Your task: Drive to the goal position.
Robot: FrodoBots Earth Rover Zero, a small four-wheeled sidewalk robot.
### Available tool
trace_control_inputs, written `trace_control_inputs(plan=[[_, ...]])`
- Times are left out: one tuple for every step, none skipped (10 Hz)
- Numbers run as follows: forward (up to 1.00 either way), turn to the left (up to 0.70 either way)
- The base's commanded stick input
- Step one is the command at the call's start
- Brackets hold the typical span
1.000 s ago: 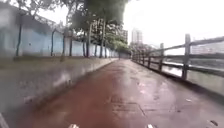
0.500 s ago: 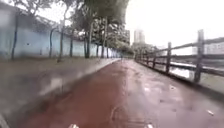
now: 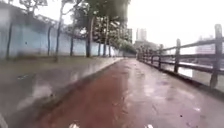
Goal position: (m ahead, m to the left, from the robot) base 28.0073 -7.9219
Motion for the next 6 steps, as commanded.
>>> trace_control_inputs(plan=[[0.85,-0.32],[0.85,-0.32],[0.85,-0.32],[0.85,-0.32],[0.85,-0.32],[0.85,-0.32]])
